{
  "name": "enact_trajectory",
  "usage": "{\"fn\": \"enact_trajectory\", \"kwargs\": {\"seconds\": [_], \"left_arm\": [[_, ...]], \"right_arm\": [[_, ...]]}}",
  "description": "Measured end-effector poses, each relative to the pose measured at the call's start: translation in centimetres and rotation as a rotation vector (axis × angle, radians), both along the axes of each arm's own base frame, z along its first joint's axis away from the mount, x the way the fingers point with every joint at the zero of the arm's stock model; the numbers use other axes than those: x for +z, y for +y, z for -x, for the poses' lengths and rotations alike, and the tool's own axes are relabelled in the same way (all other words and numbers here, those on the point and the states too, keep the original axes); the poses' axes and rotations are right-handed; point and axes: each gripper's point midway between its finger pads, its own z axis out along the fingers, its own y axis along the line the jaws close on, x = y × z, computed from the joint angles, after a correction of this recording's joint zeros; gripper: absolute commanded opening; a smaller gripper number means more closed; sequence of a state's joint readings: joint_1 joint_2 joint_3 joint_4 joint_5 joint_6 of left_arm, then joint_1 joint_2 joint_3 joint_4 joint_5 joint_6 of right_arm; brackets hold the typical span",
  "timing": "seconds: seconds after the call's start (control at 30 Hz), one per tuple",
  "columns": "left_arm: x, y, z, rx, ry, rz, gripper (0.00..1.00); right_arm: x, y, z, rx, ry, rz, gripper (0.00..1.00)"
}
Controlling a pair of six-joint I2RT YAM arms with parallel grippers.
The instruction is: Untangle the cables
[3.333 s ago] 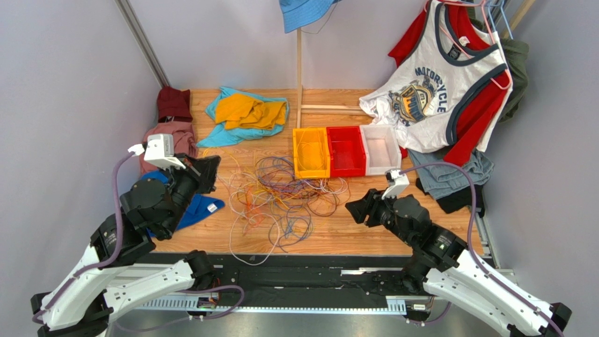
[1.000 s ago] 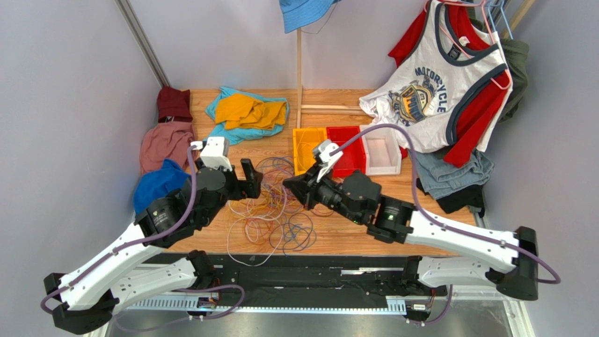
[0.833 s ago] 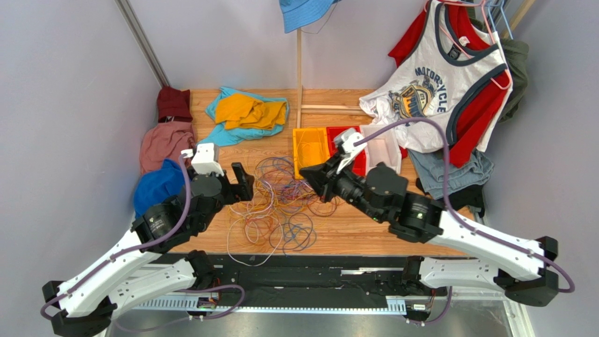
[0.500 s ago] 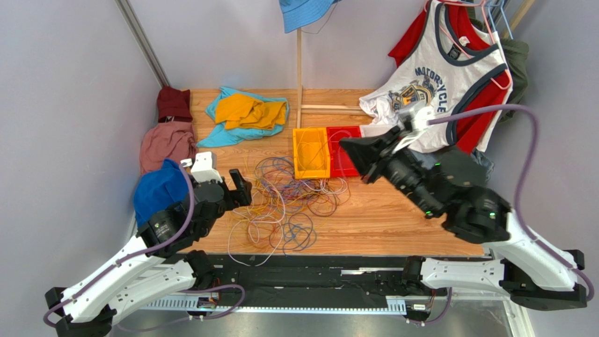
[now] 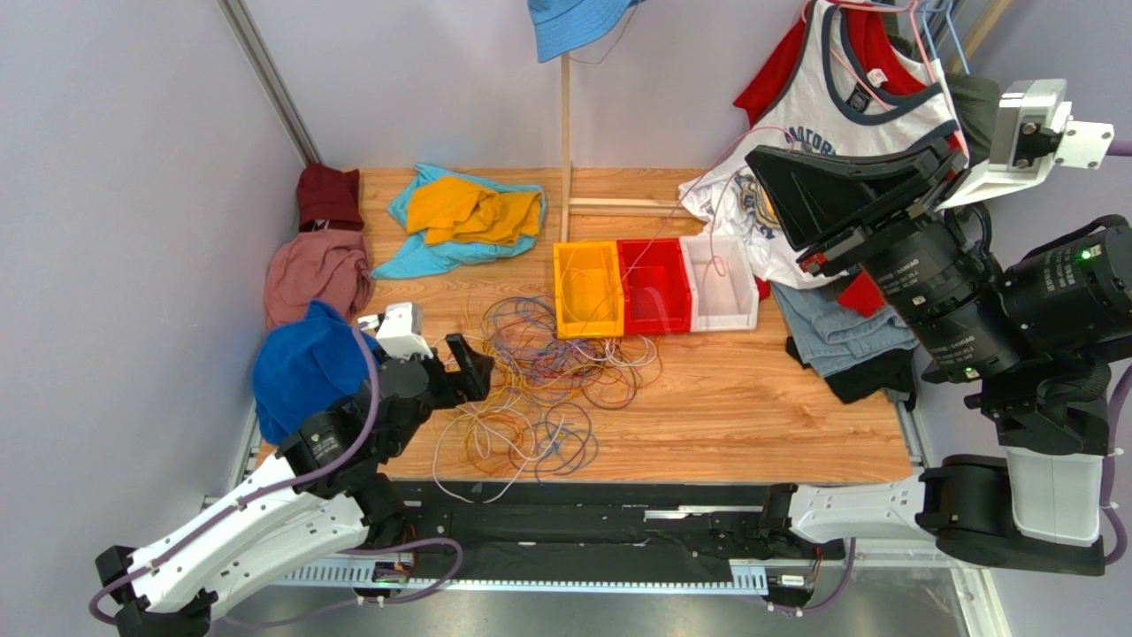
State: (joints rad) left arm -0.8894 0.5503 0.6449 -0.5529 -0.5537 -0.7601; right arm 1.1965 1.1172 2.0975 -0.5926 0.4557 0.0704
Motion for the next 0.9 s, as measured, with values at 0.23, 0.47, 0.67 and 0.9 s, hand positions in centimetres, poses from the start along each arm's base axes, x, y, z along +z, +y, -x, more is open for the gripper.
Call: {"fn": "enact_trajectory", "kwargs": {"seconds": [0.23,0.47,0.67,0.9], "left_arm": [[-1.1,0.3,0.0,0.023,0.003,0.009,0.99],[-4.8,1.5,-0.1,0.107,0.098,-0.007,0.99],[-5.5,0.1,0.1,0.017,0.062,0.041,0.99],[-0.2,-2.7,0.2,-0.197,-0.185,0.116,0.99]], "right_arm": [[-0.1,-0.2,-1.7,-0.118,-0.044,0.069,0.00],[4.0,-3.2,-0.8,-0.162,-0.157,-0.070,0.00],[7.5,-7.1,0.7,-0.173,-0.205,-0.193,0.00],[4.4,-4.4,-0.4,-0.170,-0.174,-0.094,0.00]]}}
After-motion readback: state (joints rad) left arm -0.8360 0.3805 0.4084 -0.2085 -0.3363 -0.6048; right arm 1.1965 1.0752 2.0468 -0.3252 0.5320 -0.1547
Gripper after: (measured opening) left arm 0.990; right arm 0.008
